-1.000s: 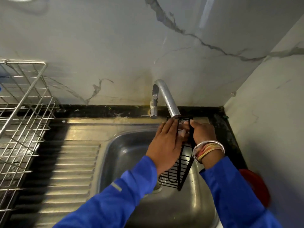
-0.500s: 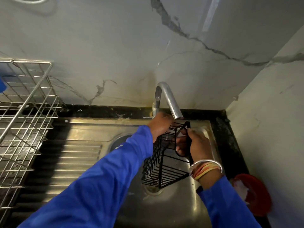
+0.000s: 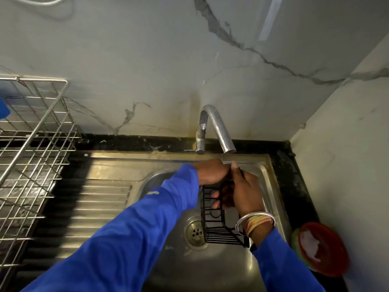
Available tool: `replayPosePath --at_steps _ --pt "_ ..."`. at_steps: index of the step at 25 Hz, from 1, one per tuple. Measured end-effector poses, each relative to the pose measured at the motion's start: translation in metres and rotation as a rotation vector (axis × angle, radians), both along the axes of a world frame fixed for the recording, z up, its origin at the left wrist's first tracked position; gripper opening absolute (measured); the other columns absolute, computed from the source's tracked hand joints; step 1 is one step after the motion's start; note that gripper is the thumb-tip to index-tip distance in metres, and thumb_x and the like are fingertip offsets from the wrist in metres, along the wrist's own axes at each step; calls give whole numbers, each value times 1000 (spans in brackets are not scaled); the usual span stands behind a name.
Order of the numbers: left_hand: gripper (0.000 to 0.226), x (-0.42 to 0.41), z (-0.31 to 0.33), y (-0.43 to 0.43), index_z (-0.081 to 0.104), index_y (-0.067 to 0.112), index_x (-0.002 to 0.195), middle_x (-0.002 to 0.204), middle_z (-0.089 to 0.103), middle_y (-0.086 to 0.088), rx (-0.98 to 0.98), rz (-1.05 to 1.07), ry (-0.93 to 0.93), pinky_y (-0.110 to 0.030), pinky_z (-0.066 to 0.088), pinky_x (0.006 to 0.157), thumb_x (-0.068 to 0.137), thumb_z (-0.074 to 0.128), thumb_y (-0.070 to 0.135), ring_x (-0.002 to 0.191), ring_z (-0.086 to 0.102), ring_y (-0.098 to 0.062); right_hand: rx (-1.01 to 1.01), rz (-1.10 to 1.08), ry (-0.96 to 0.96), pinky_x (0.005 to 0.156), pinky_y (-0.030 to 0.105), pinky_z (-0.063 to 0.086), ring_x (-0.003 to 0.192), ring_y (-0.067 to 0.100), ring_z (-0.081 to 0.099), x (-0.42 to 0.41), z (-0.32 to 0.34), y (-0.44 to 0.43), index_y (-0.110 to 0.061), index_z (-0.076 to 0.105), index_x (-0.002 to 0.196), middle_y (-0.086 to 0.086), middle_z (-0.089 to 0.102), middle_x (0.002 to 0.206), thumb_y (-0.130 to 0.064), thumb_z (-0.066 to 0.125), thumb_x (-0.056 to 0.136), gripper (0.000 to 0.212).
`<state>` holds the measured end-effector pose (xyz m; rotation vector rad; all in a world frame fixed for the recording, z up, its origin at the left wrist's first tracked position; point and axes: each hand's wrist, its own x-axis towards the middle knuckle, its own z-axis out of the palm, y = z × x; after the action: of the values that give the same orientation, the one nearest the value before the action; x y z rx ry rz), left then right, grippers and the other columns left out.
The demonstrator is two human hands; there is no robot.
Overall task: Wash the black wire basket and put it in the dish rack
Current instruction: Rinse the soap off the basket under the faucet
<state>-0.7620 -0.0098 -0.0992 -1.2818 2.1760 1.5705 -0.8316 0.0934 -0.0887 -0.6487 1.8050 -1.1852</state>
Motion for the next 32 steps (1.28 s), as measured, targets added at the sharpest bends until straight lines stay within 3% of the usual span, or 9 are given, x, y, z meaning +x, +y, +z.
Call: replayPosePath --at_steps 4,8,10,15,19,23,26,30,32 --pt "33 13 2 -10 66 12 89 81 68 -7 329 139 14 -38 55 86 107 47 33 79 64 -24 -42 69 165 50 34 55 52 23 66 16 -3 11 -10 65 79 11 69 63 -56 35 93 57" --pt "41 19 15 -9 59 8 78 50 62 -2 402 165 -54 -19 49 44 108 41 29 40 59 -14 -22 44 -30 41 27 49 46 27 62 13 12 11 0 63 86 18 66 61 -44 36 100 54" --pt "39 23 24 -7 55 11 76 44 57 2 378 175 -81 -15 41 36 108 41 28 33 54 -10 57 65 -51 45 29 50 48 25 61 3 21 4 1 62 85 16 64 57 -41 36 102 52" --pt "30 41 14 -4 63 15 85 57 57 5 314 351 17 -20 42 49 105 52 35 50 52 -8 169 118 330 64 36 46 60 22 54 -42 15 -47 -14 66 66 10 65 68 -41 49 95 44" --pt "25 60 9 15 65 15 120 104 63 6 231 455 95 -24 45 81 102 59 32 89 57 -10 144 304 358 55 25 40 53 13 50 -49 11 -66 -7 68 75 3 61 62 -20 57 93 25" --pt "4 69 -1 23 62 28 96 105 67 0 132 531 254 -19 46 69 100 62 26 86 60 -5 188 491 329 55 23 43 51 10 51 -40 14 -70 -8 67 83 2 65 67 -28 66 87 21" --pt "12 72 -5 26 63 29 102 104 69 0 -38 488 246 -32 59 78 98 62 40 87 67 -15 168 634 561 56 27 44 54 14 53 -47 14 -83 -13 63 76 1 61 64 -45 73 79 33" --pt "22 91 -4 28 65 36 120 89 72 10 -95 341 330 -32 63 73 100 61 41 64 67 -13 176 750 800 57 29 46 55 18 53 -58 19 -105 -16 54 70 3 58 64 -51 74 76 41" --pt "27 101 -12 20 71 33 121 94 75 8 -463 236 203 -31 61 80 99 60 42 72 67 -8 155 783 835 55 26 43 54 18 53 -62 20 -106 -14 55 69 4 58 63 -46 72 81 38"
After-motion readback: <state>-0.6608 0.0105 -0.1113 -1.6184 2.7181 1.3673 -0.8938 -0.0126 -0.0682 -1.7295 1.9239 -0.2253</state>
